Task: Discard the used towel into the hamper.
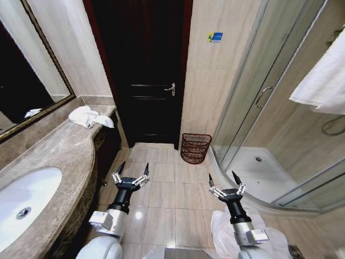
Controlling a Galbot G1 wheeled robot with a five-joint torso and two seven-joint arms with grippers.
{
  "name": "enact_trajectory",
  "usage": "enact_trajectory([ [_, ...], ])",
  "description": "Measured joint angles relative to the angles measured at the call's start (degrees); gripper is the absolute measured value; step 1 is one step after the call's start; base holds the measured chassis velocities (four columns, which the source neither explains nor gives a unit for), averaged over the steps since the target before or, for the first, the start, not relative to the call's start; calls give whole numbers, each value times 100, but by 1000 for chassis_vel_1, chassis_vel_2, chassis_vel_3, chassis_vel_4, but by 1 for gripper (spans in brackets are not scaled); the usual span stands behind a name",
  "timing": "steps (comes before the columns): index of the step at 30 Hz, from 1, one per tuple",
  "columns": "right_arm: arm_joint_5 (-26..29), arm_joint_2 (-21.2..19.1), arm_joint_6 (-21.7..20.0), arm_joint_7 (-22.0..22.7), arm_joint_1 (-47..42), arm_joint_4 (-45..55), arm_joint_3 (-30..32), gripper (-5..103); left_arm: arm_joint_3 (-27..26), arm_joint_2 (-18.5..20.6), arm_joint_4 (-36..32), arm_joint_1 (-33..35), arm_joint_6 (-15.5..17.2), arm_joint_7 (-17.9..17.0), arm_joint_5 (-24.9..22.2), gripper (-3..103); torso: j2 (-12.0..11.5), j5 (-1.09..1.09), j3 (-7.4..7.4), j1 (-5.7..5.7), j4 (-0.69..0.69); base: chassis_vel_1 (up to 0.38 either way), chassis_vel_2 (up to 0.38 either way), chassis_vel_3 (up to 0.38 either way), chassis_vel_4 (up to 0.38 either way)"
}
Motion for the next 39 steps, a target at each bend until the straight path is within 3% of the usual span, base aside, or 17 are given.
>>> enact_trajectory([
  [17, -1, 8, -80, 14, 85, -20, 7, 100, -108, 101, 70, -60, -15, -64, -103, 100, 0, -1, 0, 0, 0, 0, 0, 0, 0],
  [23, -27, 126, -933, 269, 972, -281, 144, 100, -960, 886, 720, -549, -170, -710, -943, 100, 0, -2, 0, 0, 1, 0, 0, 0, 0],
  [26, -59, 232, -1651, 489, 1725, -499, 256, 100, -1740, 1603, 1313, -994, -320, -1300, -1712, 100, 0, -2, 1, 1, 3, 0, 0, 0, 0],
  [28, -62, 241, -1724, 511, 1793, -521, 270, 100, -1897, 1763, 1405, -1080, -342, -1382, -1820, 100, -1, -2, 1, 1, 1, 0, 0, 0, 0],
  [30, -64, 250, -1761, 521, 1823, -534, 272, 100, -1921, 1833, 1343, -1083, -364, -1345, -1828, 100, -1, -4, 1, 2, -3, 0, 0, 0, 0],
  [35, 12, 257, -1843, 499, 1768, -434, 326, 100, -1888, 1843, 1285, -1085, -384, -1125, -1816, 100, -1, -1, 1, 1, 3, 0, 0, 0, 0],
  [39, 294, 229, -1982, 293, 1495, -100, 552, 100, -1822, 1837, 1326, -1106, -391, -974, -1846, 100, 0, -4, 0, -1, -4, 0, 0, 0, 0],
])
